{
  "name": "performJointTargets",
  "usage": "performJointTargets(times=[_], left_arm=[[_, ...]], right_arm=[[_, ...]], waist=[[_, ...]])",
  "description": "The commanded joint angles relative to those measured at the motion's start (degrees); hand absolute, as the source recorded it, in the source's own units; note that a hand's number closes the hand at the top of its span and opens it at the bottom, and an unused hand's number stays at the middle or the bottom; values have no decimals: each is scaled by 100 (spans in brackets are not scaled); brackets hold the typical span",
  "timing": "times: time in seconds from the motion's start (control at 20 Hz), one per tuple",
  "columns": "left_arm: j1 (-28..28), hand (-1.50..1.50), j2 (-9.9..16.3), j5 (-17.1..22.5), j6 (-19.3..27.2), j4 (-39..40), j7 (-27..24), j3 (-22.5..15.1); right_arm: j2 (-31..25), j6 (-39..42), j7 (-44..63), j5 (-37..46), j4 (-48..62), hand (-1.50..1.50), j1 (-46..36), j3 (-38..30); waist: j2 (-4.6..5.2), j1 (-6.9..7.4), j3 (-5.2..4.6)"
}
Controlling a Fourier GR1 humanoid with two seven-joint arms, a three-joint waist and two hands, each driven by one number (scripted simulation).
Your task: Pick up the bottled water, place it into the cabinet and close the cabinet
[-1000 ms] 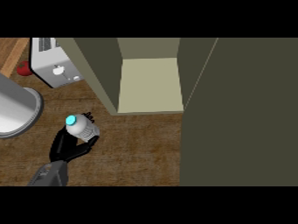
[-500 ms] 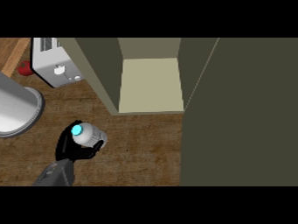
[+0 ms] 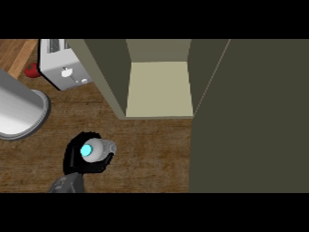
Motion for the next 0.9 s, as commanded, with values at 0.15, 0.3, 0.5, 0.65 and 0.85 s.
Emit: performJointTargets(times=[0.15, 0.3, 0.5, 0.65, 0.85], left_arm=[[77, 150, -260, 738, -110, -274, 70, -914], [-106, 150, -264, 1127, 59, -413, 368, -1275], [184, 150, -266, 1648, 429, -1266, 1105, -1966], [68, 150, -266, 2139, 1051, -1857, 1419, -2588], [-175, 150, -267, 1800, 2018, -2508, 1741, -2846]], right_arm=[[-21, -8, 211, -471, -256, -150, -142, -273], [-81, 99, 272, -552, -524, -150, 223, -166], [-48, 69, 222, -555, -198, -150, -114, -372], [-9, 114, 112, -507, -254, -150, 38, -232], [-146, 183, 254, -766, -472, -150, 62, -414]], waist=[[2, 6, -32], [0, -47, -34], [-15, 37, -26], [-25, -27, -27], [-11, 25, -24]])
